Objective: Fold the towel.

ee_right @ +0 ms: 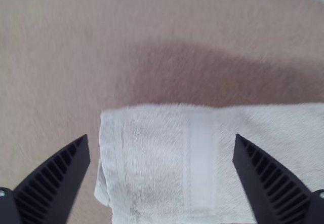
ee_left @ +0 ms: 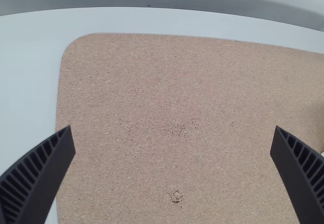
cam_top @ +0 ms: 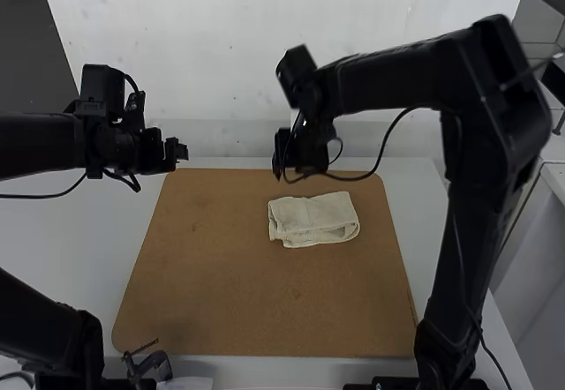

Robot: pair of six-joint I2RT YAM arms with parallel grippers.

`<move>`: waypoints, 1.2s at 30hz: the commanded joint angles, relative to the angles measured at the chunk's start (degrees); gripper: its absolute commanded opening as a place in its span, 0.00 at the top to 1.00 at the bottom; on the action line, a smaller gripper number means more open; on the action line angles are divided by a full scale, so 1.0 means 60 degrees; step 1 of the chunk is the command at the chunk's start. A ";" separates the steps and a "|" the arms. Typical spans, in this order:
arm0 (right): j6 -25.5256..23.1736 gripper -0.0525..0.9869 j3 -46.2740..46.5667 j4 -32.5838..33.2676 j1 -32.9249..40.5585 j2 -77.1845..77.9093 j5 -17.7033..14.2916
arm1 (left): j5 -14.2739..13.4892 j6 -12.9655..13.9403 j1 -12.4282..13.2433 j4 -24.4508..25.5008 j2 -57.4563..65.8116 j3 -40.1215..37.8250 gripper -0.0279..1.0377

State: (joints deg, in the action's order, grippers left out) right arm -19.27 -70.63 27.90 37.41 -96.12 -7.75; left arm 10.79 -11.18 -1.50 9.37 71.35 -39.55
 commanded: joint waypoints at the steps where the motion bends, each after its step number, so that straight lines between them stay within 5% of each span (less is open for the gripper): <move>1: 0.0296 0.02 -0.0196 0.0067 -0.0976 0.1049 -0.0012 | 0.0253 0.0135 0.0074 -0.0052 -0.0012 -0.0293 0.03; 8: 0.1497 0.02 0.1796 -0.1222 -0.3701 0.2382 0.0134 | 0.0238 0.0149 0.0220 0.0050 -0.0334 -0.0073 0.03; 20: 0.2376 0.02 0.5004 -0.3200 -0.7216 0.6088 0.1936 | 0.0165 0.0750 0.0850 0.0812 -0.2283 0.0176 0.04; 26: 0.2449 0.02 0.6572 -0.3859 -0.7377 0.8768 0.2463 | 0.0253 0.0721 0.0821 0.0797 -0.3454 0.0732 0.04; 36: 0.2039 0.02 0.7949 -0.3903 -0.6279 1.1273 0.2507 | 0.0224 0.0545 0.0733 0.0827 -0.4905 0.1406 0.04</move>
State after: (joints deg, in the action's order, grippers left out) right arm -5.65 -24.16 4.62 -3.18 -32.34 6.26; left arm 11.84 -7.79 3.36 14.68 45.67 -32.49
